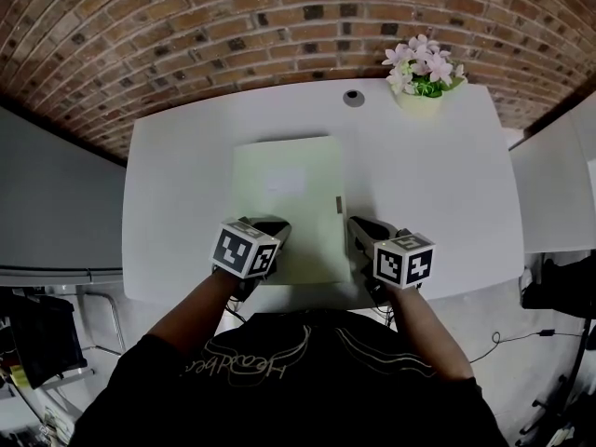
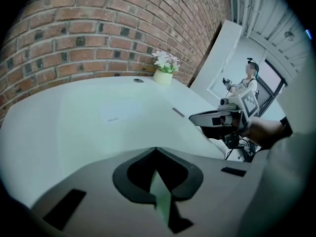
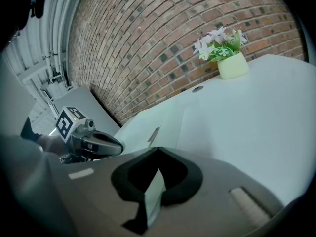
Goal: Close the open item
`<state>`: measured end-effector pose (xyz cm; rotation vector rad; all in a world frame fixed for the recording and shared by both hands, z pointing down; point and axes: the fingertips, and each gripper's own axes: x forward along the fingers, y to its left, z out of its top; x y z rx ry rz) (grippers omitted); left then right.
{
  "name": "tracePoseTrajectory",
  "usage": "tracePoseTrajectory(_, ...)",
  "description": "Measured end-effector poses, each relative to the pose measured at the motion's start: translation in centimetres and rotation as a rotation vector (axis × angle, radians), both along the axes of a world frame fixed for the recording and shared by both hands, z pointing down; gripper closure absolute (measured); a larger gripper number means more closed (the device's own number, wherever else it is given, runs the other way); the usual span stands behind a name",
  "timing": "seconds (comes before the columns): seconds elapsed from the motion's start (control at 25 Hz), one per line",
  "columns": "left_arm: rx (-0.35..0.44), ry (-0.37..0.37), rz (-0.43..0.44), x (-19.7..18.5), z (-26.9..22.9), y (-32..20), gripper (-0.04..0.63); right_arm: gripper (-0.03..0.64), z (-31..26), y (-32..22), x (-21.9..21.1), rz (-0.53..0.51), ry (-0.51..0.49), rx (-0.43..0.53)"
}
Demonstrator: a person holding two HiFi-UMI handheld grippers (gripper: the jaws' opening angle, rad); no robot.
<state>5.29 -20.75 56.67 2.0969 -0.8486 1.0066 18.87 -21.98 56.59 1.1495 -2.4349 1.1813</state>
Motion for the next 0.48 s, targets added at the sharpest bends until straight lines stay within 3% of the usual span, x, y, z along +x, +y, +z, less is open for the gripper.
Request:
tracePoseTrajectory(0.32,0.013,0.003,0.003,0.3,-0.6,-0.2,0.594,0.614,-1.1,0.1,1.1,0.036,0.015,0.014)
tracePoseTrajectory(0.48,0.056,-0.038,0.038,0.4,-1.2,-0.1,0.592,0.614,-2.1,0.6,1.2,0.032,0.014,0.033)
